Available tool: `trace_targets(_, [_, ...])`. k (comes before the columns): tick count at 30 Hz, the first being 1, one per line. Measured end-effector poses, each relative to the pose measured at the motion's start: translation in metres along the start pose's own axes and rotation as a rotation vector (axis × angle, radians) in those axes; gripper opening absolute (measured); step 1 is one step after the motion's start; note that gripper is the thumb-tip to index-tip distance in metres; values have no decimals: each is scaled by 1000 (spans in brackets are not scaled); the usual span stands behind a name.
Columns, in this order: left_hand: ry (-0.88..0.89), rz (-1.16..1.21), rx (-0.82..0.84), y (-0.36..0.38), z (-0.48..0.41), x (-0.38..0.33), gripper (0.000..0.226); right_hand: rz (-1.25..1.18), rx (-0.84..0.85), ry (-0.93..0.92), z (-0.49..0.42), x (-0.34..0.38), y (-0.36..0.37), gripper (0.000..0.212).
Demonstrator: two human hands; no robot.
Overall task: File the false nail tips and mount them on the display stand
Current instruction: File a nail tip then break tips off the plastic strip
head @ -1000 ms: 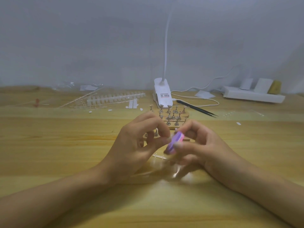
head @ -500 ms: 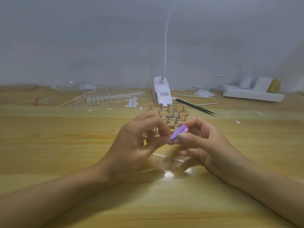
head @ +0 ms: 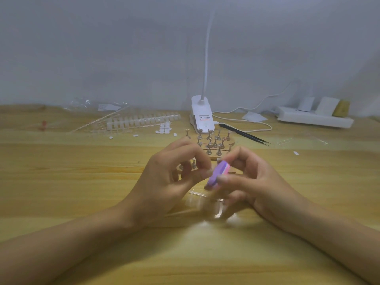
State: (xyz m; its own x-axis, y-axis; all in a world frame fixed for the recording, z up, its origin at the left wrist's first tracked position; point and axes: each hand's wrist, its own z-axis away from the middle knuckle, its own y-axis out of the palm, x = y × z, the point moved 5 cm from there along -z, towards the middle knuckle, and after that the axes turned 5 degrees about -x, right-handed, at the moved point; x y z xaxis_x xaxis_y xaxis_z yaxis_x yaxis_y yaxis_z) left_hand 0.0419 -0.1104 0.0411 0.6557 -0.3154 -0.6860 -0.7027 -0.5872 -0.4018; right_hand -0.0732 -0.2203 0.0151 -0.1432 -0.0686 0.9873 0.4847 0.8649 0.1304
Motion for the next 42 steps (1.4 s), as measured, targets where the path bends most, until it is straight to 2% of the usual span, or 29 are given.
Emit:
trace_targets(2, [25, -13, 12, 1, 0, -1, 14, 32, 64, -8, 2, 0, 4, 28])
trace_targets(6, [-11, 2, -7, 0, 0, 1, 11, -49, -41, -19, 0, 2, -2, 25])
trace_targets(9, [14, -14, 2, 0, 0, 0, 11, 48, 68, 1, 2, 0, 6, 28])
trace_targets(12, [5, -1, 11, 1, 0, 0, 14, -65, -73, -15, 2, 2, -4, 30])
trace_targets(16, [-10, -3, -7, 0, 0, 2, 12, 38, 76, 4, 2, 0, 6, 27])
trace_targets(19, [2, 0, -11, 1, 0, 2, 9, -77, -78, -14, 0, 2, -5, 32])
trace_targets(23, [7, -16, -24, -1, 0, 3, 10, 39, 41, -7, 2, 0, 4, 29])
trace_targets(26, [-6, -7, -19, -1, 0, 4, 10, -55, -93, -17, 2, 2, -4, 30])
trace_targets(27, [-13, -4, -19, -1, 0, 4, 10, -46, -84, -9, 2, 2, -4, 30])
trace_targets(30, [-11, -4, -16, 0, 1, 4, 10, 35, 35, -3, 3, 2, 5, 29])
trace_targets(33, [-23, 9, -17, 0, 0, 4, 9, -55, -95, 3, 1, 2, -4, 31])
trace_targets(36, [-23, 7, -18, -1, 1, 4, 9, 21, 30, 6, 1, 1, 4, 30])
trace_targets(40, [-18, 9, -25, -1, 1, 3, 9, -85, -80, 3, 0, 1, -5, 28])
trace_targets(42, [-9, -3, -23, 0, 0, 3, 9, -4, 37, 22, 1, 0, 3, 29])
